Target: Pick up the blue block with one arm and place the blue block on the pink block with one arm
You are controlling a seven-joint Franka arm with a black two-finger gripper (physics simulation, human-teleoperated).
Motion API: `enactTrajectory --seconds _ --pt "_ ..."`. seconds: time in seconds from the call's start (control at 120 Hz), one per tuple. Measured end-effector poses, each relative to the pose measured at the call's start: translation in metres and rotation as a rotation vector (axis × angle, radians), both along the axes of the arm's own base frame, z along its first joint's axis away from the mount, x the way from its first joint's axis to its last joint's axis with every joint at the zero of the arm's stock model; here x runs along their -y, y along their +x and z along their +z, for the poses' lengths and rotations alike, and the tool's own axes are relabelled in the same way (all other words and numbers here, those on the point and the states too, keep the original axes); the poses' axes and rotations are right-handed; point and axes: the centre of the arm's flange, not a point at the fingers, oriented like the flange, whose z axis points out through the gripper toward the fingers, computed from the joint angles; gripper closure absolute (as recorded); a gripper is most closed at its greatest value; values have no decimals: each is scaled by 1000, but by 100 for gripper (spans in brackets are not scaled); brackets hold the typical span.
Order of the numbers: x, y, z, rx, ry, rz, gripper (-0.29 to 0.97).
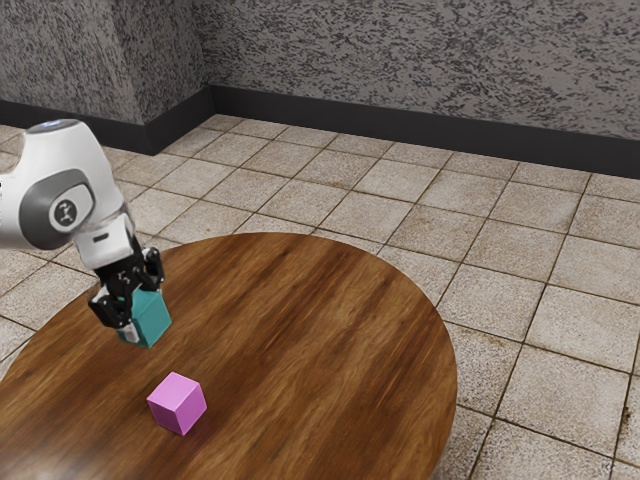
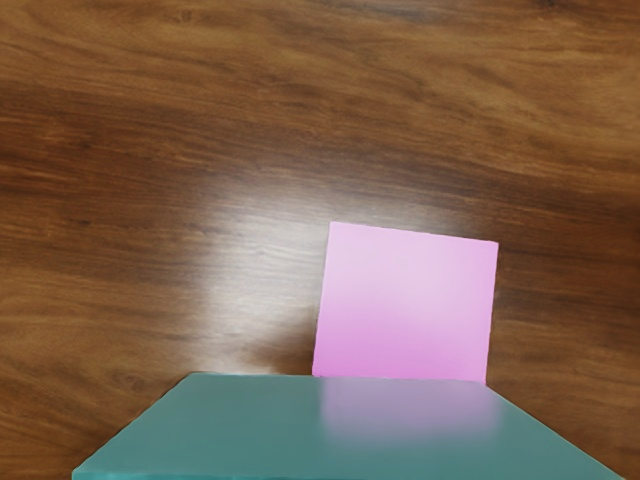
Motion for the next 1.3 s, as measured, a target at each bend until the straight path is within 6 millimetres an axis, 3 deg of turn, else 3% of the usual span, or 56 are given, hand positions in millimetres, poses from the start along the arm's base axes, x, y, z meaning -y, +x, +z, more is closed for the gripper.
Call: enactTrajectory --seconds 0.133,0.35,0.483,0.758,0.983,1.092,1.25,1.3 --pt "16 -9 -11 -26 -3 -40 39" --pt "20 -20 -18 -45 -6 -53 39" --pt "22 -15 -44 -96 -6 -60 39" --pt "21 4 -74 -76 6 -49 38" --pt "25 2 -62 -32 8 -52 38" --pt "37 -1 -64 -46 6 -81 38" --pt "40 -5 -69 -64 4 -87 38" --pt "40 -6 -69 -72 3 -88 30"
